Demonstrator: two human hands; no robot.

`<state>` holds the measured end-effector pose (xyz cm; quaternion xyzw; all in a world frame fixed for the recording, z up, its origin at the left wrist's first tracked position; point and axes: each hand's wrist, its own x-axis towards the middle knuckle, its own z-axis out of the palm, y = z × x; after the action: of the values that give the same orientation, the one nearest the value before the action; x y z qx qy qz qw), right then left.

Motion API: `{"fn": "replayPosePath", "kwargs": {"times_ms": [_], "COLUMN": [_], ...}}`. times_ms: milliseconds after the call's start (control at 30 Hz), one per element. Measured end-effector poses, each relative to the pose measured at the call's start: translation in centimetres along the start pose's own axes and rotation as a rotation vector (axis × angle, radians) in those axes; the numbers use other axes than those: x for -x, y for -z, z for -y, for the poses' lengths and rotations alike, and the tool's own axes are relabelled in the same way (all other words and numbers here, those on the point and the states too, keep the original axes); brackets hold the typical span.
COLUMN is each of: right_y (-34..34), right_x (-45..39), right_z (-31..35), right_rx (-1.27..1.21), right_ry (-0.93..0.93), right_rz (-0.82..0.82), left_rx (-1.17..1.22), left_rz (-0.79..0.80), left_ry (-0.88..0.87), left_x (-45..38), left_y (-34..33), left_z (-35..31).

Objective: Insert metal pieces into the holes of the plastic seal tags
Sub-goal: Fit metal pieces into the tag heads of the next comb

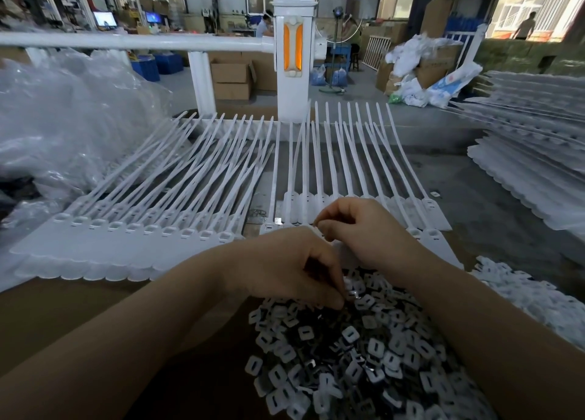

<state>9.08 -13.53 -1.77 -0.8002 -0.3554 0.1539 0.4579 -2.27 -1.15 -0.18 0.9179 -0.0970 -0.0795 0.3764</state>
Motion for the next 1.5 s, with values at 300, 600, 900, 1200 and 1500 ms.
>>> {"fn": "replayPosePath", "kwargs": {"times_ms": [300,600,900,1200,1500], "right_y": [0.2,0.2,-0.1,-0.2,-0.3], "right_x": [0.0,0.4,0.2,0.4,0.1], "right_z": [0.0,0.5,0.6,0.7,0.5], "right_rx": [-0.174,-0.200,-0.145,-0.095,-0.168], "right_ry": [0.016,0.063,0.023,0.019,-0.014], "right_rz": [-0.058,0.006,-0.004,0.005,-0.052], "left_rx": [0.569,0.705,0.659,0.334,0.085], "left_rz": [-0.452,-0.458,-0.540,-0.563,-0.650], "left_ry": [0.306,0.286,0.273,0.253,0.370], "left_x": [0.2,0.3,0.0,-0.6,-1.8], "left_y": [2.0,2.2,2.5,2.3,2.1], "left_z": [2.2,2.3,3.0,3.0,3.8]}}
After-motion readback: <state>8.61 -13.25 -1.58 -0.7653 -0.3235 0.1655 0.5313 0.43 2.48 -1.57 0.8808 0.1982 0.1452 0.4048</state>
